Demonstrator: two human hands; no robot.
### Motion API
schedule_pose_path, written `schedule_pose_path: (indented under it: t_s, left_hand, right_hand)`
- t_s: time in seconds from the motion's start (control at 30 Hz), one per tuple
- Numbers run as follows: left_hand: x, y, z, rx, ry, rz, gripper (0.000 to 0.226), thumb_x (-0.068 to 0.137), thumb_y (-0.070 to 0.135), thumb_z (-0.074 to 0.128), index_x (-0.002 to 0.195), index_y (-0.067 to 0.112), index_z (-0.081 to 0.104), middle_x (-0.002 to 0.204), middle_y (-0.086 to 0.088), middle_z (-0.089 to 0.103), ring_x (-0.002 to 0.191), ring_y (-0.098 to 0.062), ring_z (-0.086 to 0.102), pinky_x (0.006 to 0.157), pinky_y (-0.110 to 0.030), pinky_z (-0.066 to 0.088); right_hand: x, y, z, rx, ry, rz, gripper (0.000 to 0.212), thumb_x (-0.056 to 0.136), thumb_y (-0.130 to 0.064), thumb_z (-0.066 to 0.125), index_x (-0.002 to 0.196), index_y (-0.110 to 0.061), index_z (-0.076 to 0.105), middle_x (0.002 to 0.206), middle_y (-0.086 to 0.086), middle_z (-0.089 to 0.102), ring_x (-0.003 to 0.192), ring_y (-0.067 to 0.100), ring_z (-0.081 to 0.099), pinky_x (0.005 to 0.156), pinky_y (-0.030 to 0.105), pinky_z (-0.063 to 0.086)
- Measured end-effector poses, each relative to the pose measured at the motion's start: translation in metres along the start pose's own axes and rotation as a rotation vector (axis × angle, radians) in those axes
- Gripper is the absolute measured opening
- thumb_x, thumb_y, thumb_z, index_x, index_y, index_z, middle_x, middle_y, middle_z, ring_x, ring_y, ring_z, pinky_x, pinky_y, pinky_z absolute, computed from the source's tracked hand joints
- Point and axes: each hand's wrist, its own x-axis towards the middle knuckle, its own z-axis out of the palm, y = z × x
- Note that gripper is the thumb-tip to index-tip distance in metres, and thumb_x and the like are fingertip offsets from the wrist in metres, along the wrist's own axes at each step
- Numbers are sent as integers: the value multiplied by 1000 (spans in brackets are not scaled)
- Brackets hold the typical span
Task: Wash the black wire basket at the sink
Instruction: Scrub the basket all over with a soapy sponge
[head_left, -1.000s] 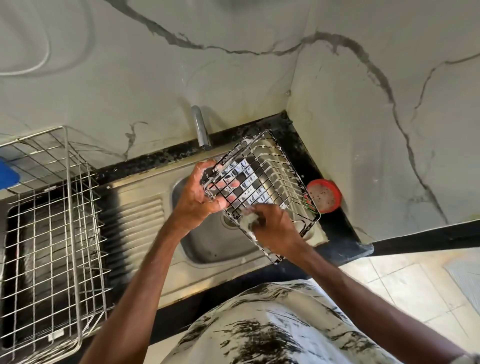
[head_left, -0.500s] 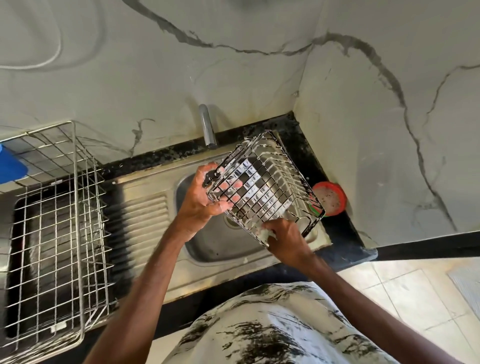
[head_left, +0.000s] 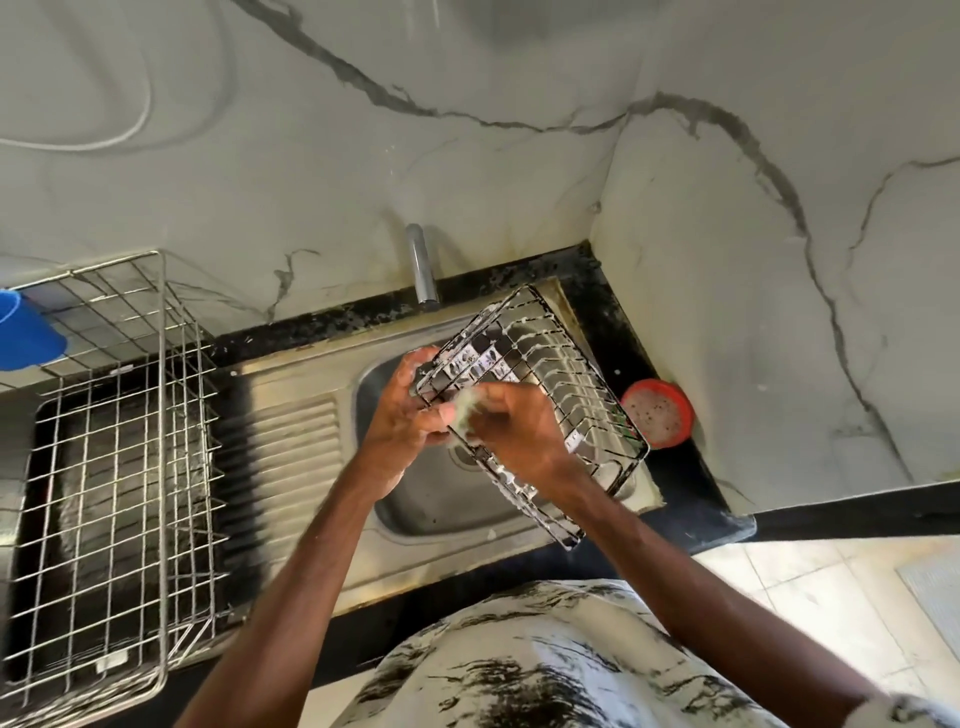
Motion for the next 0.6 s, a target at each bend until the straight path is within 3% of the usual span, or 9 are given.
schedule_pose_path:
  t_s: [0.1, 0.17, 0.27, 0.33, 0.43, 0.53, 0.6]
  left_hand:
    - [2, -5, 5, 8, 33, -50, 69, 85, 12, 66, 147, 25, 38, 99, 17, 79, 88, -8, 77, 69, -34, 64]
    - [3, -11, 8, 26, 56, -93, 63, 88, 15, 64, 144, 34, 42, 105, 5, 79, 88, -11, 77, 76, -45, 65]
    - [3, -14, 11, 0, 54, -137, 66, 76, 34, 71, 138, 42, 50, 125, -10, 68, 98, -27, 76, 78, -49, 64]
    - [5, -13, 10, -3, 45, -171, 73, 72, 47, 72, 141, 37, 50, 127, -14, 68, 99, -36, 76, 76, -49, 64]
    - [7, -16, 6, -3, 47, -222, 76, 77, 52, 72, 144, 25, 49, 128, -21, 68, 96, -43, 75, 78, -53, 64]
    - [6, -18, 3, 22, 81, -283, 77, 72, 59, 74, 130, 9, 62, 118, -28, 71, 99, -46, 74, 85, -61, 61]
    - [7, -19, 4, 17, 110, -311, 74, 72, 61, 73, 121, 7, 69, 115, -31, 71, 99, -50, 72, 84, -59, 62]
  right_hand:
    - [-7, 16, -5, -89, -84, 11, 20, 91, 2, 66, 106, -5, 76, 81, 1, 74, 53, -1, 64, 46, 21, 51]
    - [-1, 6, -6, -36, -97, 30, 27, 90, 6, 65, 112, -5, 74, 80, 1, 73, 50, 0, 59, 46, 21, 48]
    - [19, -12, -5, 157, -184, 184, 25, 89, -3, 71, 113, -8, 73, 80, 2, 72, 61, 7, 60, 55, 22, 49]
    - [30, -15, -8, 237, -282, 259, 19, 89, -8, 72, 108, -5, 72, 81, 3, 72, 69, 12, 64, 61, 25, 53]
    - [41, -15, -16, 308, -315, 347, 20, 90, 0, 68, 111, 0, 70, 94, 10, 74, 81, 19, 68, 74, 33, 58]
    - [43, -21, -13, 389, -244, 422, 22, 89, 9, 65, 109, 0, 69, 93, 8, 74, 73, 13, 71, 62, 21, 57]
    - [43, -21, -7, 535, -153, 497, 20, 89, 13, 63, 105, 4, 69, 91, 10, 73, 71, 14, 71, 58, 21, 57]
